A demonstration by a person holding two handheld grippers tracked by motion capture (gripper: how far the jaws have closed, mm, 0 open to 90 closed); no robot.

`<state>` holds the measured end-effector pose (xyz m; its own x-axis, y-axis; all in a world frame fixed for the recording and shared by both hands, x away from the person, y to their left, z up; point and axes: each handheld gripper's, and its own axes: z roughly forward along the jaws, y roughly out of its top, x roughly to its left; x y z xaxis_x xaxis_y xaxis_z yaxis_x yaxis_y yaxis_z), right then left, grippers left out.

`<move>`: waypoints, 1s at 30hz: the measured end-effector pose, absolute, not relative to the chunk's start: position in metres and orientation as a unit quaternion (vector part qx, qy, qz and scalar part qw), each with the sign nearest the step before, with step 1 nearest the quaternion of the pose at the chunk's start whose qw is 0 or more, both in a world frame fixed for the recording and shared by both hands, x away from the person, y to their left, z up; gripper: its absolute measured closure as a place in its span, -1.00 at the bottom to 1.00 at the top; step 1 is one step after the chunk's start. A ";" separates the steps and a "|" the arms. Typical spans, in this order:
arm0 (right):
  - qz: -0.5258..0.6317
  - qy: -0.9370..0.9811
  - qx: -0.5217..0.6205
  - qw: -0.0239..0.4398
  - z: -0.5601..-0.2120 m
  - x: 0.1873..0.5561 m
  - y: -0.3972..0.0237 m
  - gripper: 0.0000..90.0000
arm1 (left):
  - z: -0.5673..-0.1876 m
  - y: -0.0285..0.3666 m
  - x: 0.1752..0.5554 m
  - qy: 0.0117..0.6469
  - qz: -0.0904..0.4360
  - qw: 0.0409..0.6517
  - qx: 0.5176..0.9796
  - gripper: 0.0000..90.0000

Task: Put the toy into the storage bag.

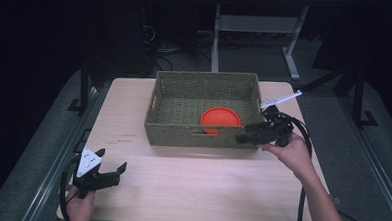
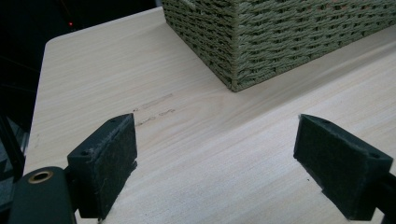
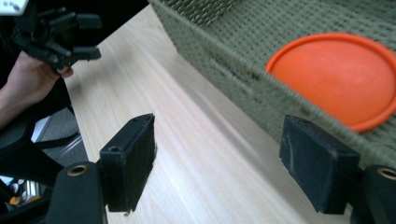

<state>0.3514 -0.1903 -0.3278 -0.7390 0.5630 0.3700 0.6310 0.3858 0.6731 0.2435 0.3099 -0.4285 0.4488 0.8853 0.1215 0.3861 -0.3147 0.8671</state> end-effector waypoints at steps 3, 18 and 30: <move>-0.419 -0.833 -0.358 0.045 -0.333 0.345 -0.190 -0.42 | -0.429 0.310 0.243 0.424 0.310 0.403 0.750 -0.72; -0.414 -0.828 -0.373 0.059 -0.370 0.329 -0.199 -0.42 | -0.429 0.310 0.243 0.425 0.310 0.402 0.750 -0.72; -0.408 -0.822 -0.392 0.061 -0.398 0.315 -0.218 -0.43 | -0.428 0.310 0.242 0.425 0.310 0.402 0.750 -0.72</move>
<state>0.3155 -0.2178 -0.3977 -0.6853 0.5950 0.4201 0.6946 0.3604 0.6227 0.2423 0.3099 -0.4283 0.4468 0.8860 0.1242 0.3868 -0.3165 0.8662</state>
